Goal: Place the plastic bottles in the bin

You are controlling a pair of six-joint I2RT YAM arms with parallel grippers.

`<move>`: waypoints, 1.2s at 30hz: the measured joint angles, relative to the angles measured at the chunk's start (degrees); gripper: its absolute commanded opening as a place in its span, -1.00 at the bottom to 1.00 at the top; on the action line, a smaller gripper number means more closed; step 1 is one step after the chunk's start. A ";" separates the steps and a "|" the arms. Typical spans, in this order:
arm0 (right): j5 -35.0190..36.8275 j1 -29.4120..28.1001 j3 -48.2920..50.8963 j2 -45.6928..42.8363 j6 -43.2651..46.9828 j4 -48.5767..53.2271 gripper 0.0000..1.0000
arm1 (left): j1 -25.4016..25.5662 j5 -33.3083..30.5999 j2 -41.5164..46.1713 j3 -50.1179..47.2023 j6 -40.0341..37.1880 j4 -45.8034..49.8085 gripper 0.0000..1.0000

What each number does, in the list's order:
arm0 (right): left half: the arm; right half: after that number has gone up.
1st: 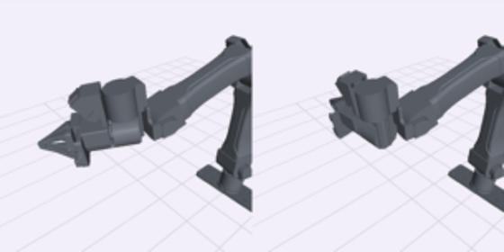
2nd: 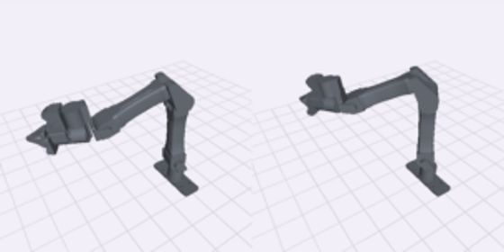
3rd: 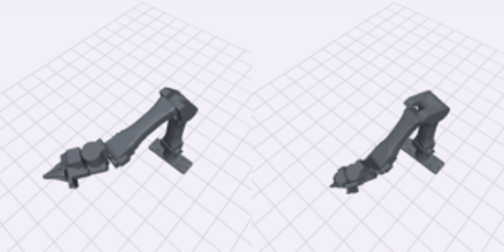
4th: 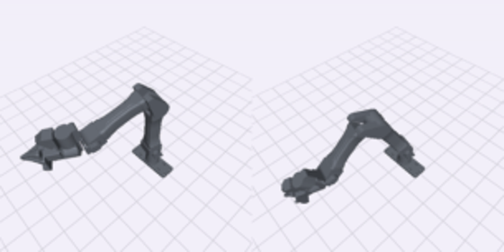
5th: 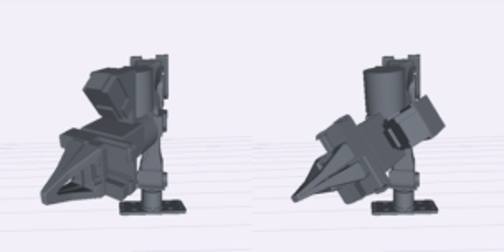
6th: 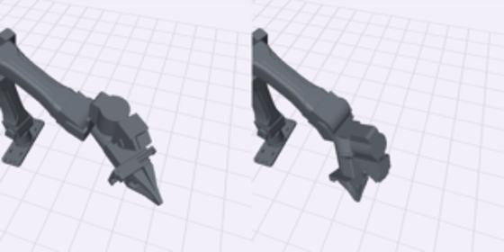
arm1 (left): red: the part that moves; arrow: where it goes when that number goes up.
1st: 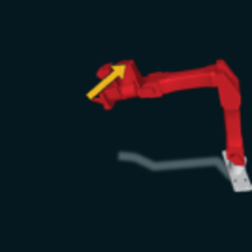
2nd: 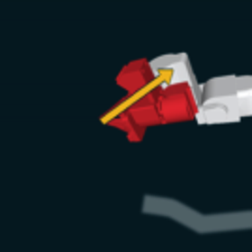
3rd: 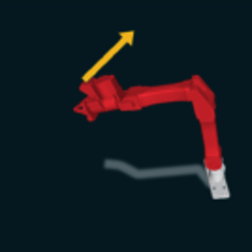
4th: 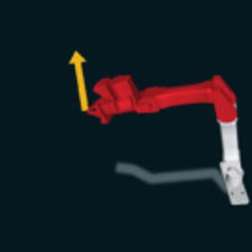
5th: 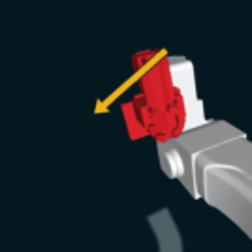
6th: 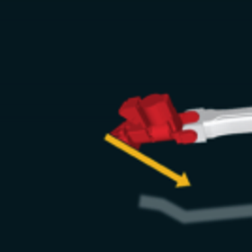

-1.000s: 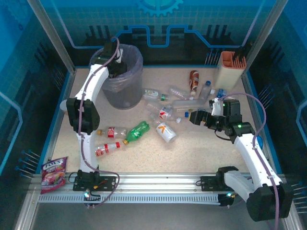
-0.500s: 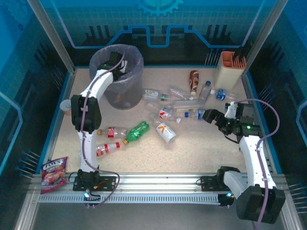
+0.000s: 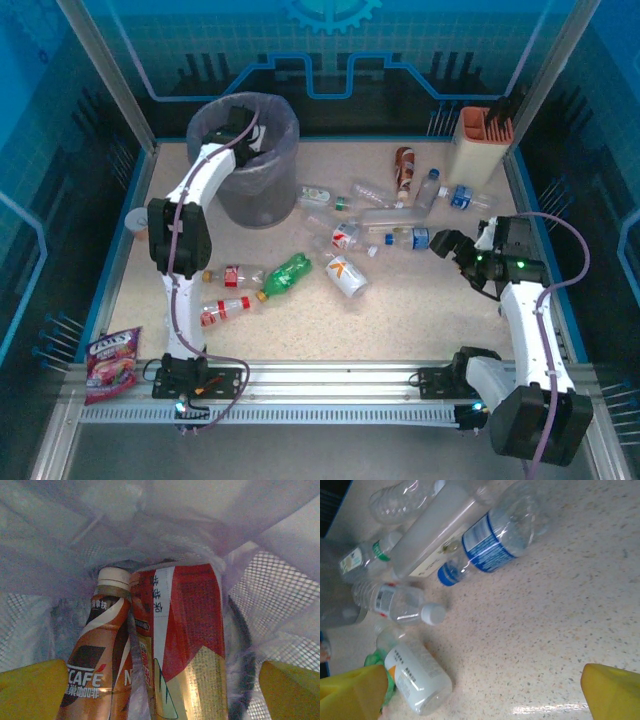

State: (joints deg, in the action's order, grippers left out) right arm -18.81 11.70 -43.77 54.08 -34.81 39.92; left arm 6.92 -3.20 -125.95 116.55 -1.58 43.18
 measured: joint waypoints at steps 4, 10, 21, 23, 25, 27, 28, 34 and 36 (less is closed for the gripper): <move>3.67 0.00 -1.16 0.94 -4.79 0.13 0.96 | 0.00 0.00 0.50 5.22 -0.85 2.99 0.98; 8.50 -1.16 -2.49 4.50 -15.06 -0.83 0.89 | 0.00 -0.52 6.08 8.39 -2.54 5.90 0.98; 16.15 -10.71 -2.75 17.59 -33.97 -11.45 0.72 | 3.63 -5.70 20.70 8.33 -5.09 8.00 0.98; 17.40 -11.65 -2.75 20.09 -36.89 -13.88 0.71 | 6.99 -6.40 24.28 6.56 -5.25 7.96 0.98; 18.25 -12.09 -2.82 22.40 -39.28 -16.11 0.71 | 10.73 -6.34 28.30 3.50 -4.94 7.74 0.99; 18.69 -12.33 -3.32 25.18 -41.57 -17.64 0.71 | 14.23 -5.44 32.76 -1.16 -4.17 7.08 0.99; 18.93 -12.41 -3.69 26.43 -42.45 -18.34 0.71 | 15.23 -4.85 34.64 -3.54 -3.61 6.60 0.99; 19.96 -12.50 -4.96 32.04 -46.71 -22.73 0.72 | 20.39 -2.47 43.43 -20.31 1.55 2.45 0.98; 20.22 -12.50 -6.08 34.01 -47.69 -23.12 0.72 | 22.95 -1.75 44.83 -25.62 3.41 0.98 0.99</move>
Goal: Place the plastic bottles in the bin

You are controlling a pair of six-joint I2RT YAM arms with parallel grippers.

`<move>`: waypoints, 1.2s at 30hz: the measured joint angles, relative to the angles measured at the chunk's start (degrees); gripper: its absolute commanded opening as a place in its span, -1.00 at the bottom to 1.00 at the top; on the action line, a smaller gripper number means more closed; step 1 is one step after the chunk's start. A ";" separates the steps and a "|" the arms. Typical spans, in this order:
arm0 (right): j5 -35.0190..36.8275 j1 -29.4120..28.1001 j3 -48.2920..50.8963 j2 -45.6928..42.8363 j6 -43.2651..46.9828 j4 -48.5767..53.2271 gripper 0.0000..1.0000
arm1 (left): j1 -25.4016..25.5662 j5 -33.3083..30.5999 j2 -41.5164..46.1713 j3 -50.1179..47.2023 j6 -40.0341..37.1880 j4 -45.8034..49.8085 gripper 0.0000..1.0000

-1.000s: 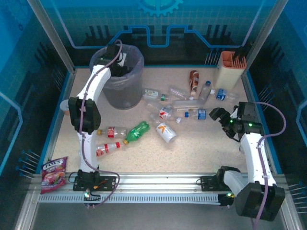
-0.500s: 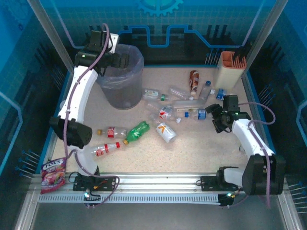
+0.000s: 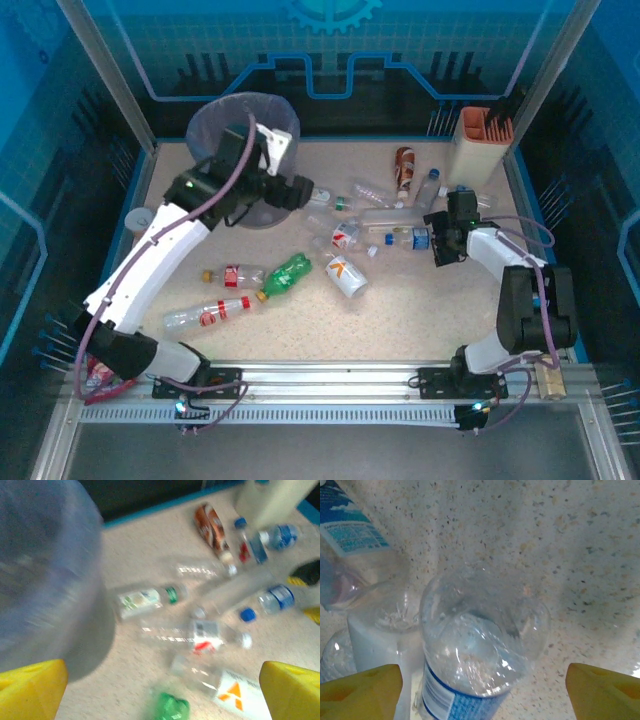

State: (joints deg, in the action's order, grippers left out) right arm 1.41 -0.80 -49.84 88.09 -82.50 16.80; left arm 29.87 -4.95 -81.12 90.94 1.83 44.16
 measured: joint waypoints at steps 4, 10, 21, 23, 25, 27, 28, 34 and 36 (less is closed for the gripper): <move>0.17 0.00 -1.75 3.15 -1.60 -1.73 0.72 | 3.85 1.46 1.92 -8.59 3.93 -2.51 0.99; 0.63 -0.02 -2.34 6.93 -3.45 -2.89 0.62 | 5.25 2.89 7.32 -19.82 11.45 -7.63 0.99; 1.20 0.00 -2.40 8.26 -4.07 -2.56 0.25 | 5.57 3.37 8.28 -21.14 16.11 -12.15 0.98; 1.20 0.00 -2.40 8.26 -3.78 -2.97 0.23 | 5.57 3.56 8.28 -21.14 16.28 -12.50 0.99; 1.25 0.02 -2.40 8.15 -3.26 -3.15 0.15 | 5.57 3.96 8.28 -21.14 16.31 -12.74 0.99; 1.84 0.11 -2.40 7.28 -2.73 -2.51 0.12 | 5.55 4.61 8.26 -21.14 16.31 -12.90 0.98; 2.40 0.15 -2.32 6.32 -2.54 -2.19 0.12 | 5.57 4.87 8.26 -21.14 16.31 -13.00 0.98; 4.15 1.01 -1.97 -3.85 3.93 -0.13 0.06 | 5.57 8.09 7.06 -20.85 16.31 -13.62 0.99; 3.41 1.42 -1.95 -7.34 9.33 0.22 0.06 | 5.81 9.60 5.95 -20.35 16.28 -13.92 0.98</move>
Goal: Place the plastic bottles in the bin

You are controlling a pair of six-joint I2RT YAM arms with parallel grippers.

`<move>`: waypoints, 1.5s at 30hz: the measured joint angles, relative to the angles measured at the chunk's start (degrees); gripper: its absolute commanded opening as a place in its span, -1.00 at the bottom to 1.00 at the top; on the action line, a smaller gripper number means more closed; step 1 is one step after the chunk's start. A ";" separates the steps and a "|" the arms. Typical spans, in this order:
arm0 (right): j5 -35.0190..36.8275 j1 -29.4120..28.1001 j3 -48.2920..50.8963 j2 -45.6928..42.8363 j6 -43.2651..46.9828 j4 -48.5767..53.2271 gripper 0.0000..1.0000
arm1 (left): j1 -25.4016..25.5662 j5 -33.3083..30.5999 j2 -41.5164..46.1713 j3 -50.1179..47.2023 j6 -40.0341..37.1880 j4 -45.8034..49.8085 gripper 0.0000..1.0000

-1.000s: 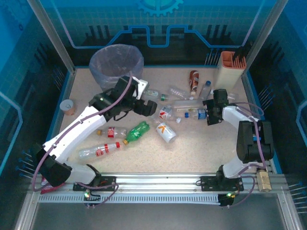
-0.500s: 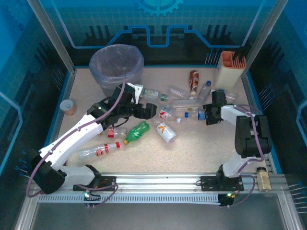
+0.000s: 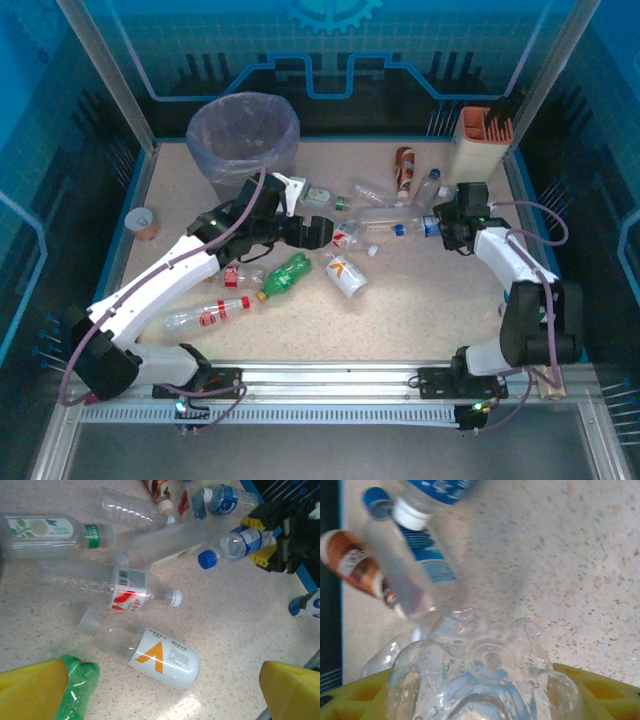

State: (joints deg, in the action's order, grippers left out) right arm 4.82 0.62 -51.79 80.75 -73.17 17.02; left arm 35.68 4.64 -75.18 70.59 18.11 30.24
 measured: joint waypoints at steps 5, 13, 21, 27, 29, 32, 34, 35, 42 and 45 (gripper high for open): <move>-11.63 0.61 1.31 -8.48 16.79 -3.96 -0.23 | 1.88 5.16 -2.93 0.85 0.04 -3.21 0.99; -33.73 -3.69 -7.74 -5.27 38.23 2.32 -0.20 | 4.44 12.09 -9.31 1.60 2.67 -10.60 0.98; -43.71 -13.22 -8.87 -5.20 41.38 2.82 -0.18 | 4.63 17.92 -14.34 1.33 7.32 -16.92 0.82; -46.23 -14.49 -6.14 -5.20 37.31 -2.86 -0.19 | 4.63 20.72 -15.32 -0.28 10.67 -22.18 0.54; -46.58 -14.49 -5.55 -5.18 36.15 -4.42 -0.19 | 4.70 21.44 -16.02 -0.33 11.72 -23.61 0.40; -46.75 -14.49 -4.76 -5.11 34.88 -6.45 -0.18 | 4.74 22.27 -17.25 -0.35 12.68 -24.74 0.21; -46.53 -14.49 -4.24 -4.79 34.12 -7.34 -0.15 | 4.79 22.49 -17.57 -0.37 13.31 -25.20 0.14; -46.42 -14.49 -4.04 -4.63 33.79 -7.89 -0.11 | 4.79 22.45 -17.66 -0.37 13.44 -25.20 0.12; -46.38 -14.40 -3.50 -4.55 31.34 -9.84 0.43 | 4.72 21.99 -17.66 -0.37 13.49 -25.29 0.04; -46.40 -13.14 -3.26 -4.61 29.14 -11.10 0.58 | 4.72 21.75 -17.66 -0.42 13.46 -24.94 0.00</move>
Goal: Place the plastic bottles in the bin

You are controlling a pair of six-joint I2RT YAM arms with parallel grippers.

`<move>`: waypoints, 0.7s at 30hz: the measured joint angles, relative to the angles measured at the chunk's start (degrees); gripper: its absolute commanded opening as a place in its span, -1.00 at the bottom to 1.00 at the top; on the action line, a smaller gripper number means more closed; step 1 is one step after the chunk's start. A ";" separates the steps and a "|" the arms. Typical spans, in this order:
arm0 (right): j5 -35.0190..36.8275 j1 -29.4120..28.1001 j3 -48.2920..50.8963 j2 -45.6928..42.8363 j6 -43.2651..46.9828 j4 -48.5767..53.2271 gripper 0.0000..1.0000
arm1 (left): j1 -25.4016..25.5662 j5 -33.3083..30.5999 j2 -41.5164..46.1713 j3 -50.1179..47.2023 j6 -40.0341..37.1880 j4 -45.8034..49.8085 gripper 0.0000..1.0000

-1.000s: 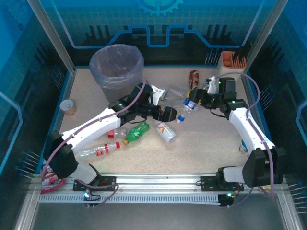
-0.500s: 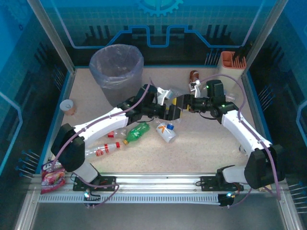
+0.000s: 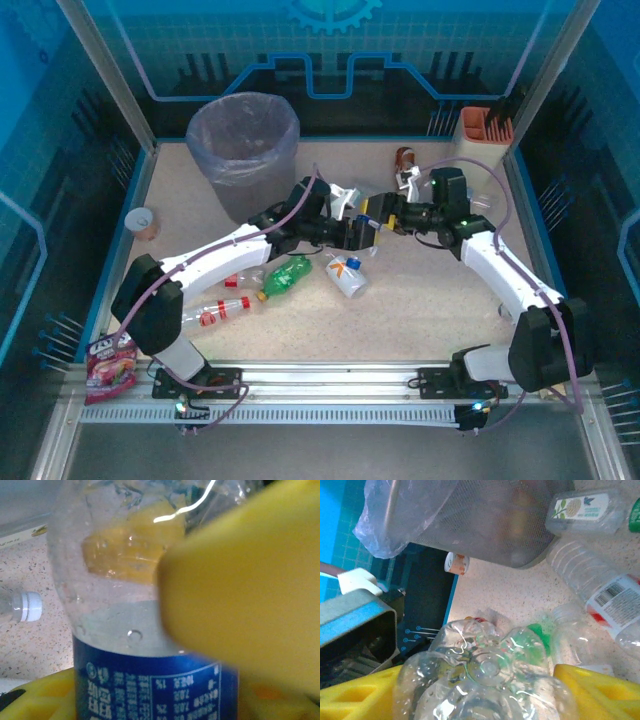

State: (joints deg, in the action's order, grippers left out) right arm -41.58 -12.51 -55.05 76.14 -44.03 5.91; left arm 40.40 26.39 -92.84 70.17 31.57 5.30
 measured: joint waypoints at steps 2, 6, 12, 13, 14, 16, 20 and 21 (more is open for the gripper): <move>-0.07 1.86 0.00 -0.46 -0.66 0.11 0.68 | -0.15 -0.22 0.00 -0.17 0.00 0.22 -0.03; 0.02 5.68 0.07 -3.37 -0.09 2.89 0.81 | -0.94 -1.20 0.24 -0.15 -0.70 2.05 -0.08; 2.47 9.20 0.02 -9.33 7.10 13.42 0.84 | -5.29 -3.82 0.76 6.54 -5.09 12.15 -0.24; 3.43 9.22 0.02 -9.88 8.74 15.85 0.84 | -6.73 -4.39 0.76 9.40 -6.16 14.38 -0.28; 4.11 9.20 0.02 -10.12 10.01 17.79 0.84 | -8.33 -4.94 0.76 12.41 -7.15 16.13 -0.31; 5.55 9.20 0.04 -10.34 12.37 21.31 0.83 | -11.26 -5.68 0.94 17.53 -8.96 18.78 -0.35; 8.07 9.22 0.39 -10.97 16.02 26.62 0.83 | -17.53 -7.34 1.64 26.77 -12.35 23.17 -0.46; 8.44 9.20 0.52 -11.15 16.55 27.47 0.83 | -18.93 -7.80 1.68 28.76 -12.92 24.15 -0.51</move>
State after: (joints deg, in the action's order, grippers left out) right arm -33.15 -3.31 -54.52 64.99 -27.49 33.39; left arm 21.47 18.59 -91.15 98.94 18.65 29.45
